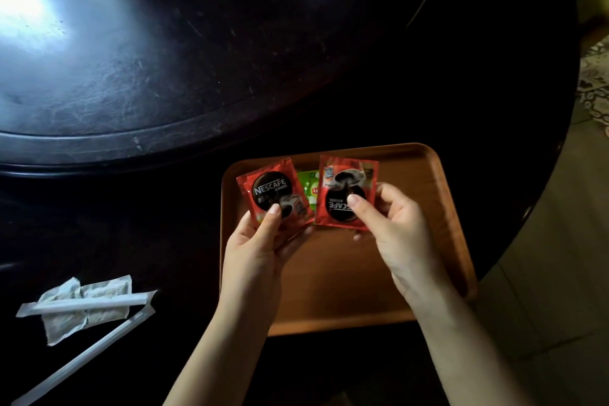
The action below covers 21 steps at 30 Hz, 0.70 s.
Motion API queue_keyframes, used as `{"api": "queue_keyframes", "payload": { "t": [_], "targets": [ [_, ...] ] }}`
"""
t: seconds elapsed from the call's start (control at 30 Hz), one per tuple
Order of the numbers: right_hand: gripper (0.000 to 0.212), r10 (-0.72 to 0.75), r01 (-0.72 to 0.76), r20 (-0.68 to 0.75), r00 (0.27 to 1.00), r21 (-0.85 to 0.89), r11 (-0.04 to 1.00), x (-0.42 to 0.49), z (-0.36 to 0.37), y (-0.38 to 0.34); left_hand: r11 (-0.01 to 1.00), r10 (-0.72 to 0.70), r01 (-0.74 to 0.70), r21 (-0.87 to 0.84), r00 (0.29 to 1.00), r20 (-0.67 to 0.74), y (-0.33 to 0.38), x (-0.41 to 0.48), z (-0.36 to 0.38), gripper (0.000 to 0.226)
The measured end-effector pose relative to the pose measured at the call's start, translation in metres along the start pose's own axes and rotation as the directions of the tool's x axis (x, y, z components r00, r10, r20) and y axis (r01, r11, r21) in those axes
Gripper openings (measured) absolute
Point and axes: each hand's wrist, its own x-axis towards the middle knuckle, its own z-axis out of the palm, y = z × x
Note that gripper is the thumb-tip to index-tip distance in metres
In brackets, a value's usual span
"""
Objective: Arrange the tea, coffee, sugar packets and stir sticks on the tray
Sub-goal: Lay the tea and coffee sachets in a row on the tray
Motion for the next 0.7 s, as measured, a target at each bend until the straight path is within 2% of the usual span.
{"api": "queue_keyframes", "payload": {
  "t": [0.17, 0.43, 0.5, 0.57, 0.63, 0.7],
  "targets": [
    [0.013, 0.025, -0.030, -0.084, 0.996, -0.050, 0.998, 0.004, -0.024, -0.003, 1.000, 0.007, -0.007, -0.003, 0.997, -0.080, 0.001, 0.003, -0.003, 0.012],
    [0.007, 0.081, -0.092, -0.100, 0.992, -0.110, 0.990, 0.004, -0.034, -0.005, 0.999, -0.046, 0.047, 0.018, 0.998, -0.042, -0.002, 0.003, 0.000, 0.011],
    [0.021, 0.082, -0.092, -0.061, 0.995, -0.189, 0.978, 0.005, -0.039, -0.005, 0.999, -0.046, 0.047, 0.027, 0.998, -0.048, -0.002, 0.003, -0.001, 0.012],
    [0.033, 0.027, -0.022, 0.013, 1.000, -0.294, 0.956, 0.009, -0.048, -0.009, 0.998, -0.044, 0.046, 0.036, 0.998, -0.048, -0.001, 0.003, -0.003, 0.012],
    [0.030, -0.032, 0.076, 0.119, 0.992, -0.386, 0.919, 0.011, -0.059, -0.020, 0.996, -0.043, 0.045, 0.071, 0.999, -0.027, -0.002, 0.003, -0.003, 0.013],
    [0.017, -0.061, 0.183, 0.255, 0.965, -0.488, 0.854, 0.013, -0.063, -0.034, 0.991, -0.050, 0.049, 0.128, 0.999, 0.006, -0.004, 0.002, 0.001, 0.013]
  ]
}}
